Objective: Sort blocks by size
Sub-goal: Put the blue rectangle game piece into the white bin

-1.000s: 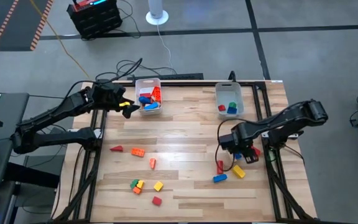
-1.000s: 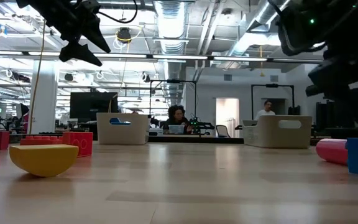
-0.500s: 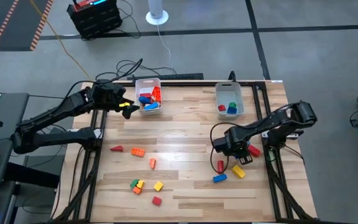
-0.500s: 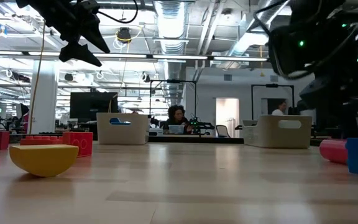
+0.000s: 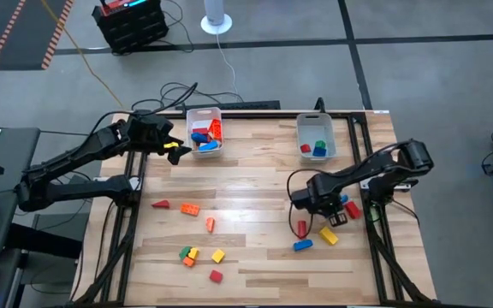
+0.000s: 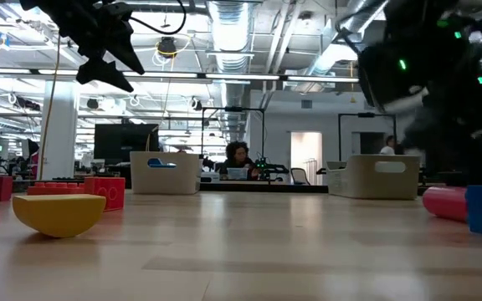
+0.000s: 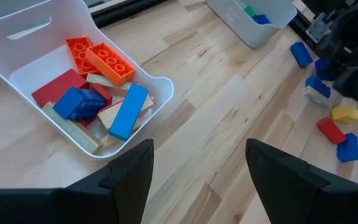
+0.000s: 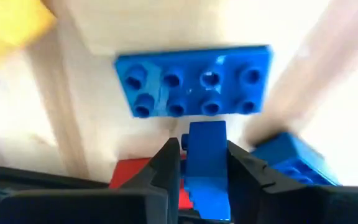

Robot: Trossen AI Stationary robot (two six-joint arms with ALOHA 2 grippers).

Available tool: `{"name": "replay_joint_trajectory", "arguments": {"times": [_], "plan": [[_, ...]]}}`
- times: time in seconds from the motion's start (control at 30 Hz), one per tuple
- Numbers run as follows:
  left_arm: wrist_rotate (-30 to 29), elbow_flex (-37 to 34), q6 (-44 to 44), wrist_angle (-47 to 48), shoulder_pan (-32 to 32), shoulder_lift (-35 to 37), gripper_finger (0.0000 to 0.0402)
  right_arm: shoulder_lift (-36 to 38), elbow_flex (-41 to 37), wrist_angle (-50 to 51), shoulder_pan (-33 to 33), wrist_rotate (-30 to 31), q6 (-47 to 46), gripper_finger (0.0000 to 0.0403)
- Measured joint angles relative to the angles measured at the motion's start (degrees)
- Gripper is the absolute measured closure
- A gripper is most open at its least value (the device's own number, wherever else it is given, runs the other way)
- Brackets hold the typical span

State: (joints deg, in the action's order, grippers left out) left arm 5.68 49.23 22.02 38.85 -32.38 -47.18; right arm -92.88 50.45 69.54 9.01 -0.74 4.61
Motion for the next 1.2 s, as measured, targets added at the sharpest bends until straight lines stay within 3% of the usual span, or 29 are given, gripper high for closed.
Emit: {"name": "replay_joint_trajectory", "arguments": {"times": [0.2,0.4,0.6,0.77,0.9,1.03,1.2], "plan": [[-0.01,0.0,-0.05,-0.15,0.0,0.0,0.0154,8.92,6.42,2.19,-5.92,8.13,-5.44,0.0277],[-0.03,0.0,0.04,-0.65,0.0,-0.04,0.0154,20.42,9.19,-2.63,-17.45,9.74,-12.36,0.0279],[-0.03,0.0,1.02,-1.01,0.0,-0.04,0.0154,28.84,9.3,-12.76,-30.43,-2.85,-17.55,0.0279],[0.34,0.0,1.27,-1.23,0.02,-0.04,0.0154,31.91,9.3,-21.13,-37.03,-10.18,-22.11,0.0279],[5.29,-0.03,1.2,-6.06,1.67,-0.99,0.0154,31.66,9.3,-33.42,-37.11,-15.76,-25.54,0.0279],[10.65,-0.06,-0.14,-15.96,6.49,-4.22,0.0154,28.9,9.3,-52.33,-33.64,-15.95,-28.47,0.0279],[11.12,-0.05,-1.35,-28.99,13.34,-10.46,0.0154,22.4,9.34,-74.67,-29.7,-15.9,-32.58,0.0279]]}}
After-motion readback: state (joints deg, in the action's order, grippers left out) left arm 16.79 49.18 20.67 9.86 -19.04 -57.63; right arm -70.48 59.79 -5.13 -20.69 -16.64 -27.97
